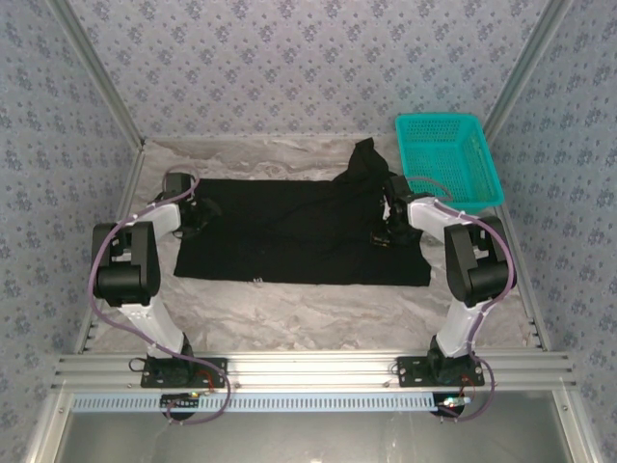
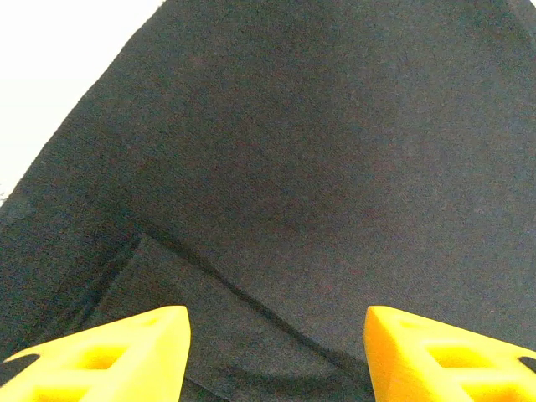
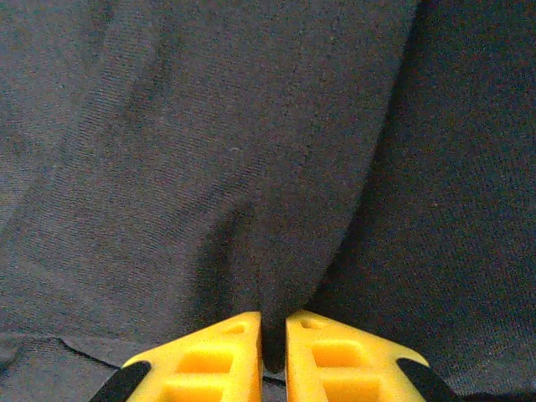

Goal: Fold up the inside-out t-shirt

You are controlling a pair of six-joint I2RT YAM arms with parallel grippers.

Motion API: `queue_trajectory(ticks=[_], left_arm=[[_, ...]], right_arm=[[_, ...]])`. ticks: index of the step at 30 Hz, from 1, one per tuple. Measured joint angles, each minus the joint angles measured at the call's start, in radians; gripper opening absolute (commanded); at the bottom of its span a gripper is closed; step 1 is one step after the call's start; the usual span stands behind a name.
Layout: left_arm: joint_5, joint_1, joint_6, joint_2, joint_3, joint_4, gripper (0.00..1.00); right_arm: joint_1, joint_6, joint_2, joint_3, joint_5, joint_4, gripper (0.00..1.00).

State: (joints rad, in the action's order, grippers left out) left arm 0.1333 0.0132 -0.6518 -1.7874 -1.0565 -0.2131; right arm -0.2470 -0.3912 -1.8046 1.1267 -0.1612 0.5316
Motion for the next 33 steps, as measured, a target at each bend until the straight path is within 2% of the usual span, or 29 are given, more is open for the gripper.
queue_trajectory(ticks=[4, 9, 15, 26, 28, 33], left_arm=[[0.0, 0.0, 0.004, 0.001, 0.0, 0.0, 0.57], [-0.002, 0.0, 0.007, 0.008, 0.003, -0.002, 0.57], [-0.004, 0.002, 0.007, 0.012, 0.005, -0.004, 0.57], [-0.004, 0.005, 0.007, 0.015, 0.006, -0.004, 0.57], [-0.004, 0.005, 0.007, 0.019, 0.008, -0.004, 0.57], [-0.004, 0.005, 0.007, 0.034, 0.018, -0.005, 0.57]], right_arm=[[-0.001, 0.004, 0.0, 0.013, 0.002, 0.012, 0.13], [-0.002, 0.017, 0.0, 0.016, 0.005, 0.016, 0.0], [-0.011, 0.018, 0.0, 0.047, 0.004, 0.024, 0.0], [-0.029, -0.032, -0.021, 0.211, -0.04, -0.035, 0.0], [-0.037, -0.055, -0.063, 0.26, -0.065, -0.077, 0.04], [-0.049, -0.116, -0.203, 0.358, -0.133, -0.16, 0.29]])
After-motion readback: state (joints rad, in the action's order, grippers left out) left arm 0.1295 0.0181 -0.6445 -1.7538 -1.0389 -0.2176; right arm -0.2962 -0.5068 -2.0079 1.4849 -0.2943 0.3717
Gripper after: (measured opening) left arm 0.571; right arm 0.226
